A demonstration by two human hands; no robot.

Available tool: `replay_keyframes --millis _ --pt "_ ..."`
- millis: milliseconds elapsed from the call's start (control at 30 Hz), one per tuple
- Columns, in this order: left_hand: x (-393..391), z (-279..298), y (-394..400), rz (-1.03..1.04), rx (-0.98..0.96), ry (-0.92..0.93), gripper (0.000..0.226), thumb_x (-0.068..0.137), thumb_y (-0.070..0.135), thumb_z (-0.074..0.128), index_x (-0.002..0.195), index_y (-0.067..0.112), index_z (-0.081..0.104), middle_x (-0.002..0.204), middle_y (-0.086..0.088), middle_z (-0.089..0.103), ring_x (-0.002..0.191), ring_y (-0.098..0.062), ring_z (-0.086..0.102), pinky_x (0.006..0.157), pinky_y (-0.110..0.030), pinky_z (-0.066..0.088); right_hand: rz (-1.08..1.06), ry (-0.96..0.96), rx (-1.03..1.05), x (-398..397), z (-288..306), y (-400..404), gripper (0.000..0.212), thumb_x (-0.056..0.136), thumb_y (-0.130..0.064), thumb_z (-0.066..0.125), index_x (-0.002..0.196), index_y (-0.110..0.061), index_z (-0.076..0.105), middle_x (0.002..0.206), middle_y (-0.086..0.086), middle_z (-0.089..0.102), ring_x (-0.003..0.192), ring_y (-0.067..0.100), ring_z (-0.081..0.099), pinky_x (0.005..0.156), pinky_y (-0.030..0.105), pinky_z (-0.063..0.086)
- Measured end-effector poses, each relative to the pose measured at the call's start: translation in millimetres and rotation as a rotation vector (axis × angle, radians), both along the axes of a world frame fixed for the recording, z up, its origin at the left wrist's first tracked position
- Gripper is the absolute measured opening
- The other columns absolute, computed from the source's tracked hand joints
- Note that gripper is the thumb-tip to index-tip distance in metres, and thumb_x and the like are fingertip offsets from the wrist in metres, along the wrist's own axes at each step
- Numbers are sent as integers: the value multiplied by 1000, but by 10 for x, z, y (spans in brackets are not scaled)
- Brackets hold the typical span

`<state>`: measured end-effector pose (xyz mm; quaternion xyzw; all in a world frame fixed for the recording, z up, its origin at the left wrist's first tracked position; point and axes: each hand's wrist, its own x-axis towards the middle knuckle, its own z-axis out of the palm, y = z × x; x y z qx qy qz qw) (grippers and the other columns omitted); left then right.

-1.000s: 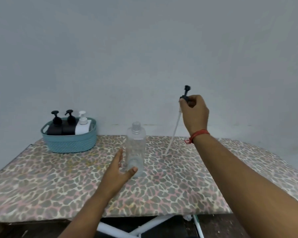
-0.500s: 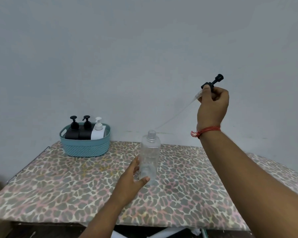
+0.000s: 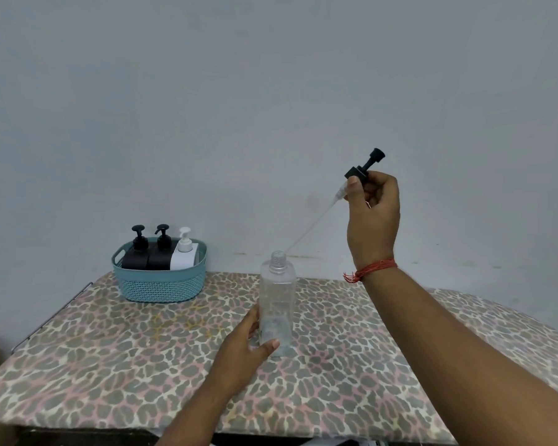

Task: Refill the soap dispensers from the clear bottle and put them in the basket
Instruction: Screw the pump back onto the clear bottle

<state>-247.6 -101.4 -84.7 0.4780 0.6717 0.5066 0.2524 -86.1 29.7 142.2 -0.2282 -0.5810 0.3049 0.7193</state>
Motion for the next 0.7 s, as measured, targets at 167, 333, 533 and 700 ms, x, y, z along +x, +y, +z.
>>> replay_keyframes --millis 167,333,533,700 --pt "-8 -25 16 -3 -7 -14 87 89 31 80 144 57 19 128 43 44 107 34 42 85 1 38 83 -79 71 -27 70 -28 17 94 -24 66 109 -19 59 103 -12 71 95 0 68 80 13 51" --pt "-15 -29 24 7 -14 -12 87 88 32 81 142 58 18 124 47 41 105 34 42 85 2 38 202 -399 48 -126 -123 -79 17 89 -23 73 102 -24 62 100 -12 71 94 6 68 85 26 56" --pt "11 33 23 10 2 -15 86 86 39 81 144 58 20 139 32 41 125 3 46 103 -23 41 268 -561 -73 -166 -550 -164 19 88 -25 73 102 -26 61 103 -13 69 97 4 65 92 35 54" --pt "1 180 93 5 75 -45 111 74 64 81 162 40 17 161 23 25 149 -7 28 122 -41 30 323 -599 -102 -201 -785 -220 20 87 -24 71 101 -31 59 103 -17 68 98 0 64 93 29 54"
